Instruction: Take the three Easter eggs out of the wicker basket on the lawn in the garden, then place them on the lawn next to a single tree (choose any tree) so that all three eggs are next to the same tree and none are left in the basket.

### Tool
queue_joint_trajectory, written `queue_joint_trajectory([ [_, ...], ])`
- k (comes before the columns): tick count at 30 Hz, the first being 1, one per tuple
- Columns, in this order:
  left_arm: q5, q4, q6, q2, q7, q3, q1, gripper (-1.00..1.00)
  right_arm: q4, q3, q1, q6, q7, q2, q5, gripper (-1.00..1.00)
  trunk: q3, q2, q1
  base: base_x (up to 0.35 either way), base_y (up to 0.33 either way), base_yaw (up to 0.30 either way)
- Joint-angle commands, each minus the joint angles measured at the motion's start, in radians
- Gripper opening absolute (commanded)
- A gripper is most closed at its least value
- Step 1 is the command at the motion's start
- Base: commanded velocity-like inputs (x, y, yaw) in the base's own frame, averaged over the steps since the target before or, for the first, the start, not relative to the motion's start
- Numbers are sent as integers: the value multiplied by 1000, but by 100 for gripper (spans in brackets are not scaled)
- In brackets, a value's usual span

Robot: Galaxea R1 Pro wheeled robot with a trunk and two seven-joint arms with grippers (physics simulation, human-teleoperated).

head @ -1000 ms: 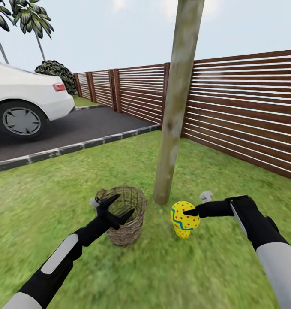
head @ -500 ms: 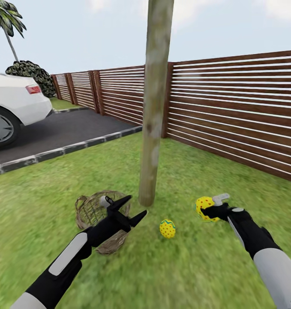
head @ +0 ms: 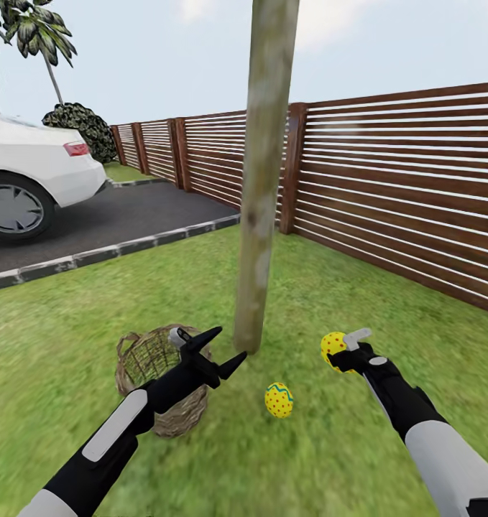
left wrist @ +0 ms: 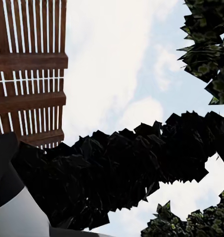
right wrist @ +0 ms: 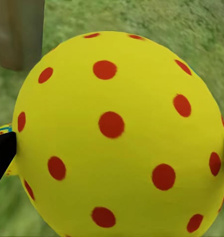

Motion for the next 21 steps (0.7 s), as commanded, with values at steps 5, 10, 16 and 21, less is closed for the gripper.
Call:
queue_joint_trajectory([
  [5, 4, 1, 4, 0, -1, -2, -1, 100, -2, 2, 1, 4, 2, 4, 12, -100, -1, 0, 0, 94, -324, 291],
  [10, 4, 6, 3, -8, 6, -2, -1, 100, 26, 3, 5, 3, 2, 13, 12, -100, -1, 0, 0, 86, -324, 261],
  [16, 4, 1, 4, -28, 46, -2, -1, 100, 67, 3, 7, 3, 3, 31, 11, -100, -1, 0, 0, 13, -117, 22],
  [21, 4, -5, 4, -39, 47, -2, -1, 100, 69, 4, 7, 2, 3, 35, 10, -100, -1, 0, 0, -74, -82, 77],
])
